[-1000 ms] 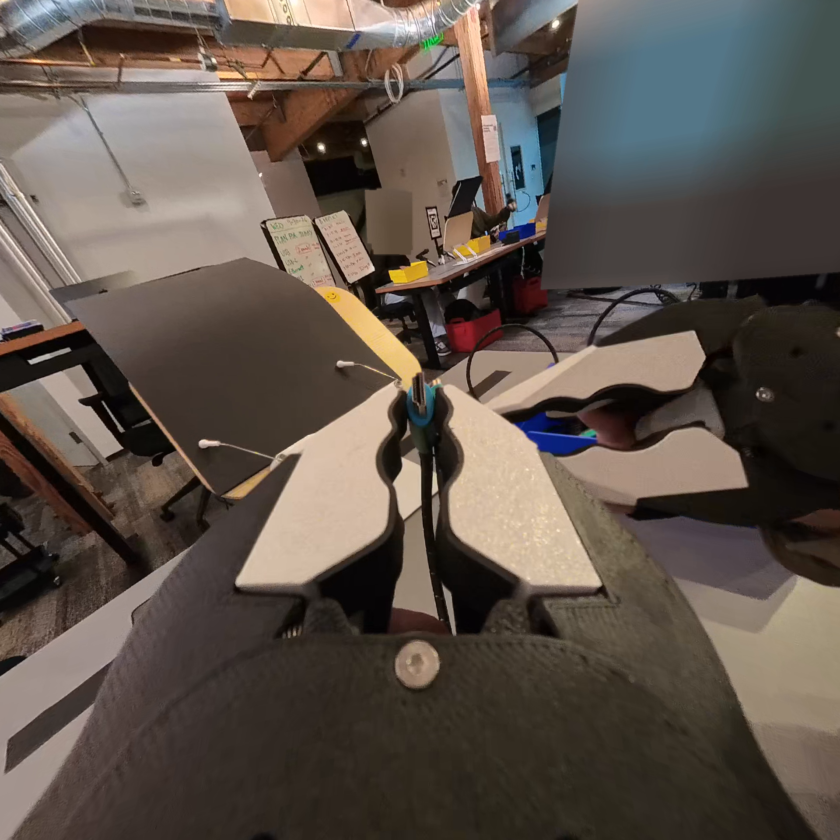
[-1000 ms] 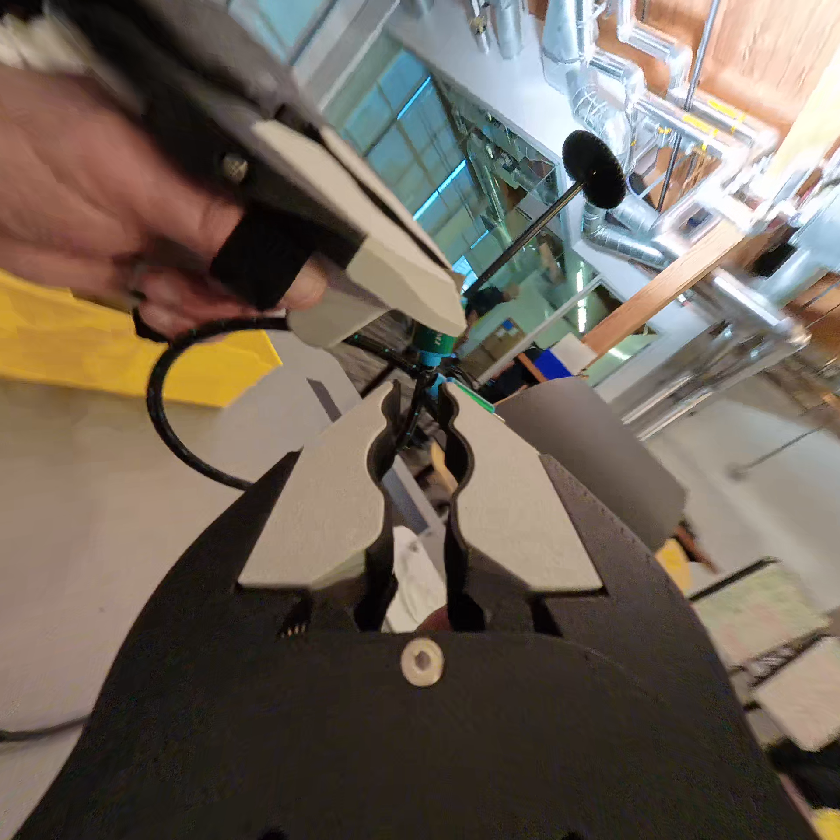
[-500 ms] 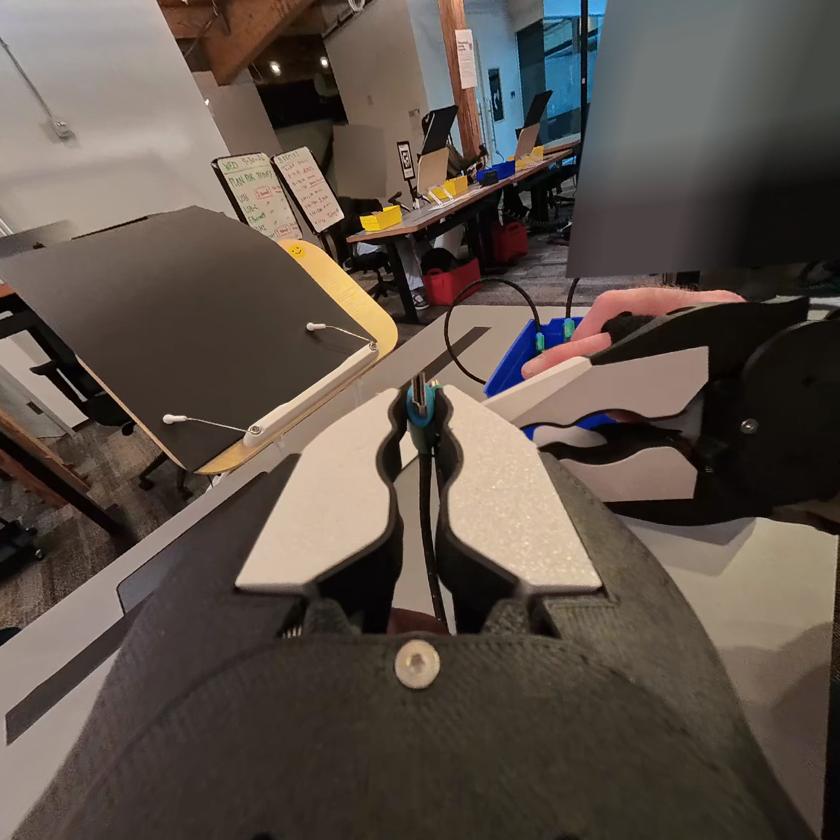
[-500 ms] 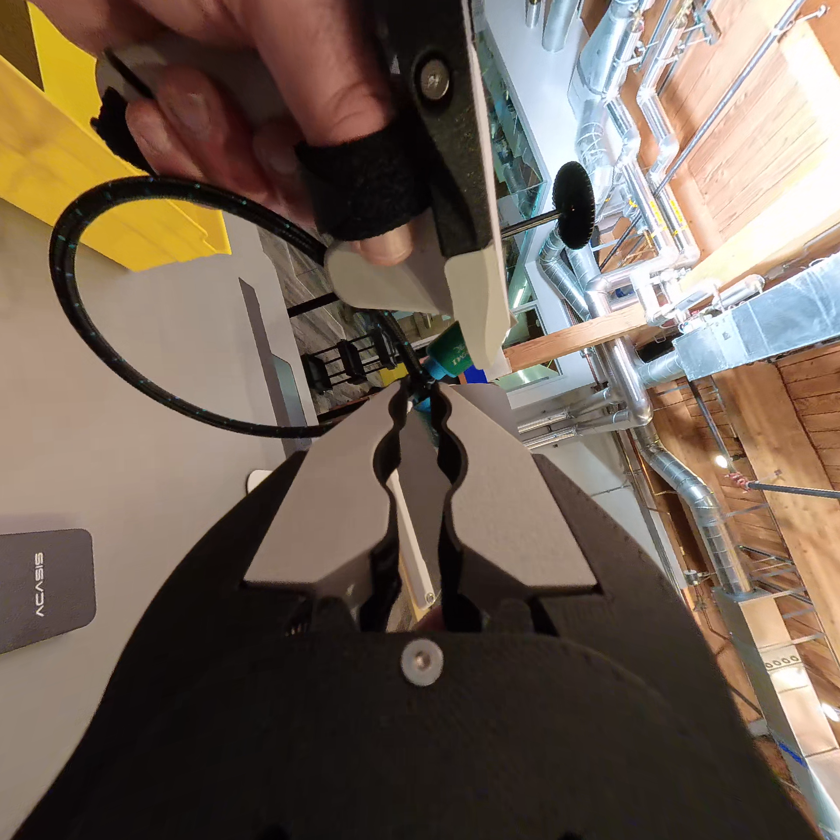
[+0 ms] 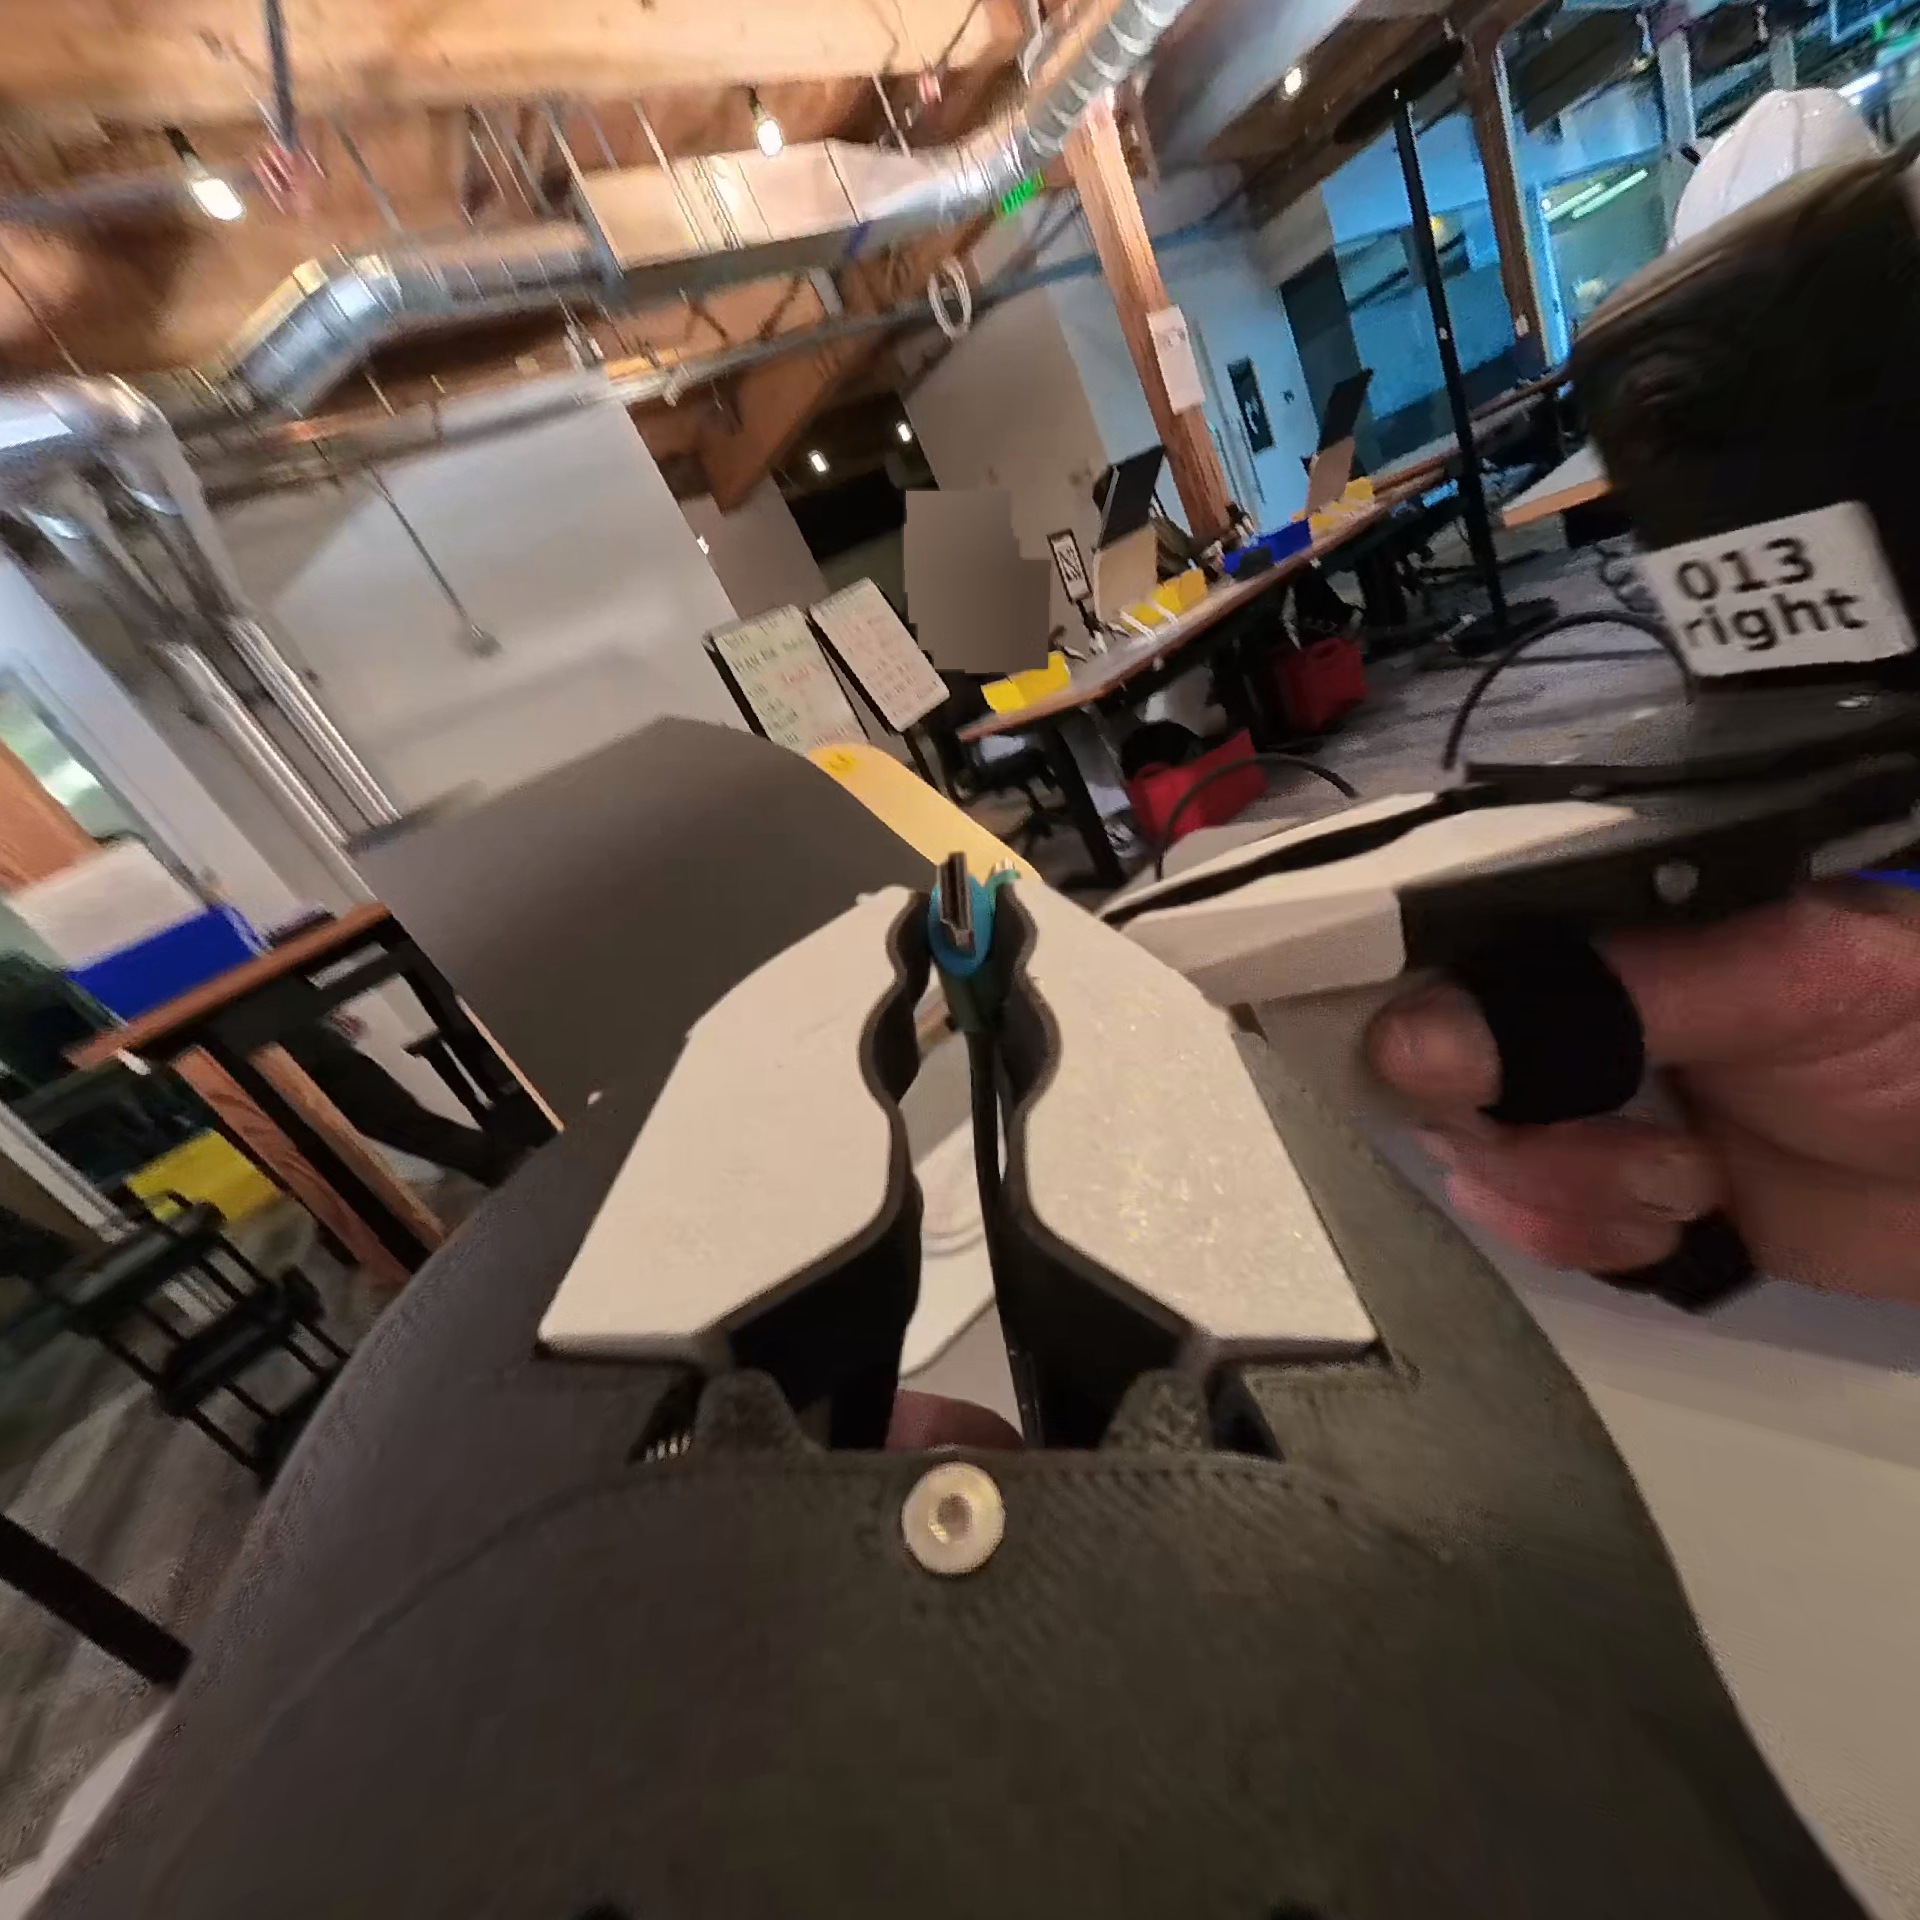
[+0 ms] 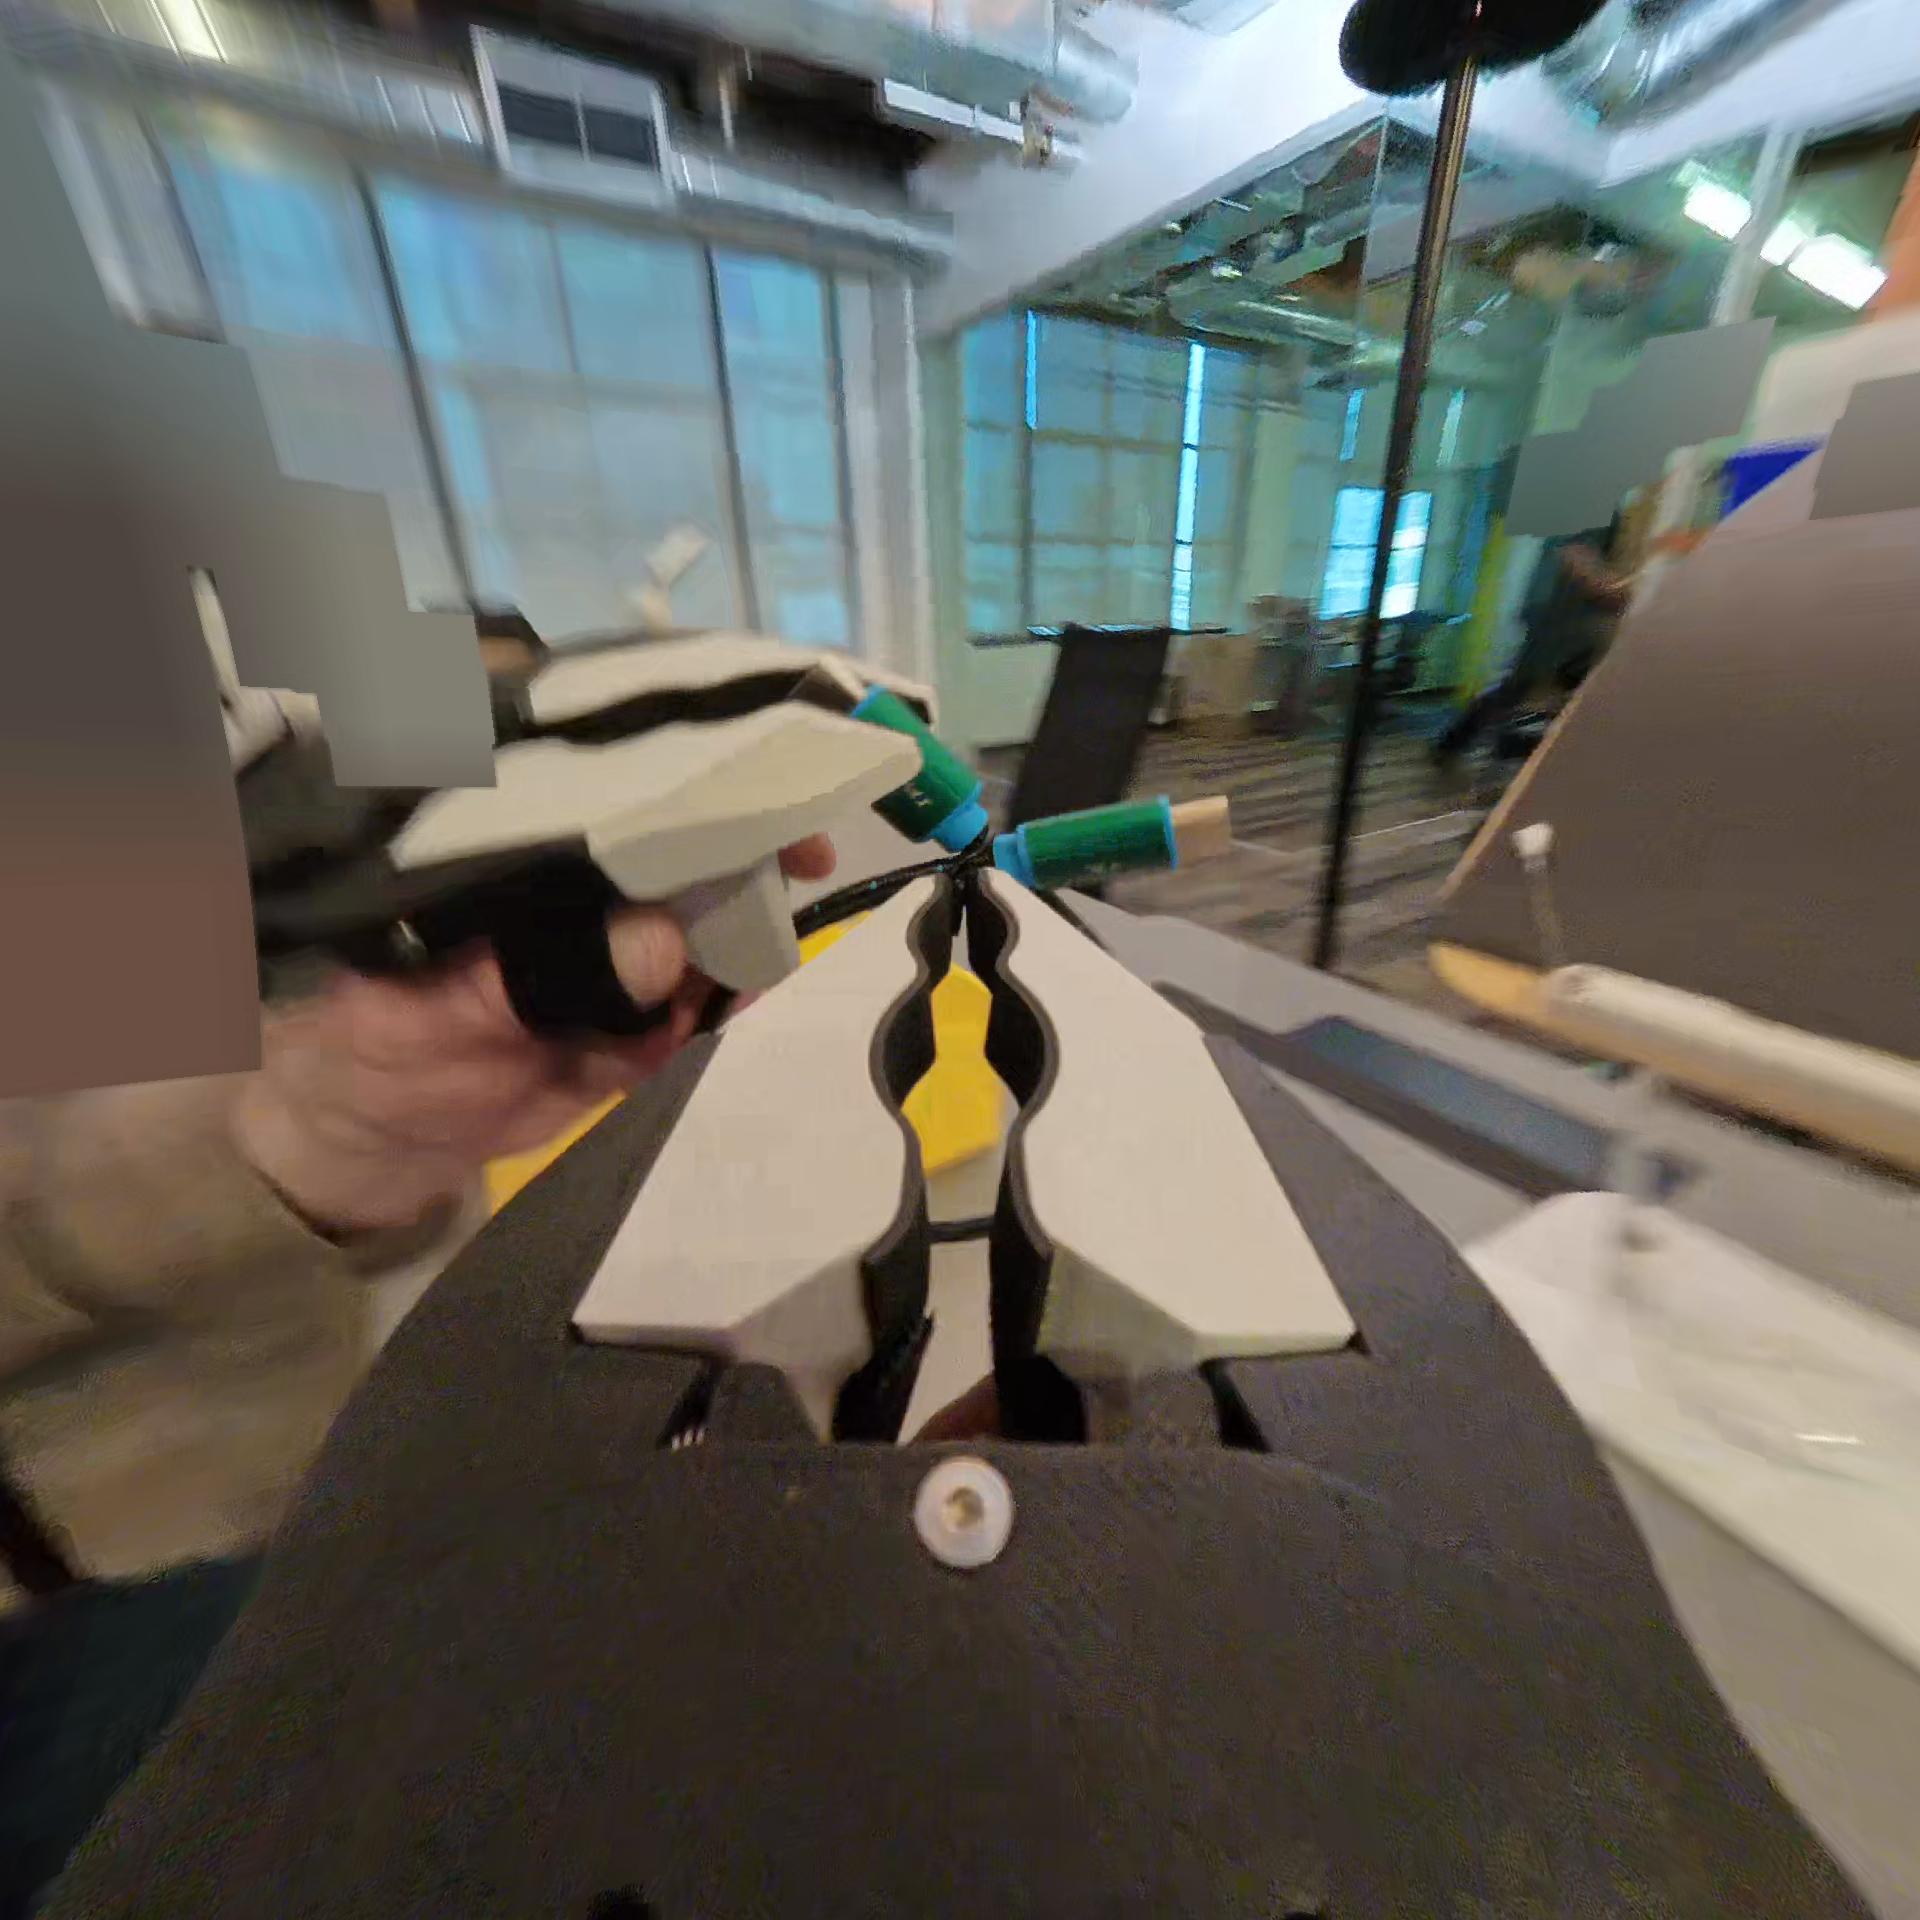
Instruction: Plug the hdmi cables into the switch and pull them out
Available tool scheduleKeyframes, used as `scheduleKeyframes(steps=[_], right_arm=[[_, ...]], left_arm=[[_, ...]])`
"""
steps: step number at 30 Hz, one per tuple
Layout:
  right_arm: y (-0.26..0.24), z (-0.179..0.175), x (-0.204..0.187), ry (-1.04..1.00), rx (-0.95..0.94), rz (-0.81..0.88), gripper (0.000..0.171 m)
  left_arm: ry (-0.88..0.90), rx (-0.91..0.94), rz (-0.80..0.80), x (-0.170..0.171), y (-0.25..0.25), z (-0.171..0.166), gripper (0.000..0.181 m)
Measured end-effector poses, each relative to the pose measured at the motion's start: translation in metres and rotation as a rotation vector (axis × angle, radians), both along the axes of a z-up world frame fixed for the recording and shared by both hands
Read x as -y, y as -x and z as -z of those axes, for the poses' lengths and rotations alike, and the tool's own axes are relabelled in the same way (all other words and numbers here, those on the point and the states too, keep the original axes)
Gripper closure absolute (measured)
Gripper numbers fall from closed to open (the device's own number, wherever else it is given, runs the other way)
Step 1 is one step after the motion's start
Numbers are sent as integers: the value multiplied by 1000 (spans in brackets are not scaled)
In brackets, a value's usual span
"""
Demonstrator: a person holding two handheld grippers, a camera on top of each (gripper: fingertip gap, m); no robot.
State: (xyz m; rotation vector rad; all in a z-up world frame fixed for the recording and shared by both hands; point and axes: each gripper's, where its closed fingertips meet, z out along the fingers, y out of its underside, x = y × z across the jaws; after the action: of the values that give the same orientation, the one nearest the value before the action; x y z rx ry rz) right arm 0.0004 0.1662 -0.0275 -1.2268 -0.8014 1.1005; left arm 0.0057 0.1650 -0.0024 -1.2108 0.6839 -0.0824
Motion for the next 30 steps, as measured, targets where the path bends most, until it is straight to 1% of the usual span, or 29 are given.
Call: scheduleKeyframes(steps=[2,5,7,9,14,18,21,25,30], right_arm=[[-1,-4,0,140,-105,-72,171],[-5,-10,-2,297,-255,-168,171],[-11,-15,-5,373,-353,-215,171],[-14,-18,-6,405,-390,-234,171],[-16,-16,-9,458,-429,-253,171],[-18,-19,-8,438,-429,-264,171],[-16,-17,-8,422,-396,-247,171],[-11,-14,-5,403,-352,-272,171],[-1,-6,4,343,-247,-287,171]], left_arm=[[-66,4,-11,2,0,0,170],[-130,14,1,4,1,2,170],[-156,-1,7,5,0,5,170],[-171,-9,5,6,-1,7,170],[-158,-21,-4,2,-1,13,170],[-115,-14,-16,-7,1,29,170],[-72,-10,-19,-13,2,38,170],[-5,-1,-10,-19,3,48,170],[76,19,9,-27,4,61,170]])
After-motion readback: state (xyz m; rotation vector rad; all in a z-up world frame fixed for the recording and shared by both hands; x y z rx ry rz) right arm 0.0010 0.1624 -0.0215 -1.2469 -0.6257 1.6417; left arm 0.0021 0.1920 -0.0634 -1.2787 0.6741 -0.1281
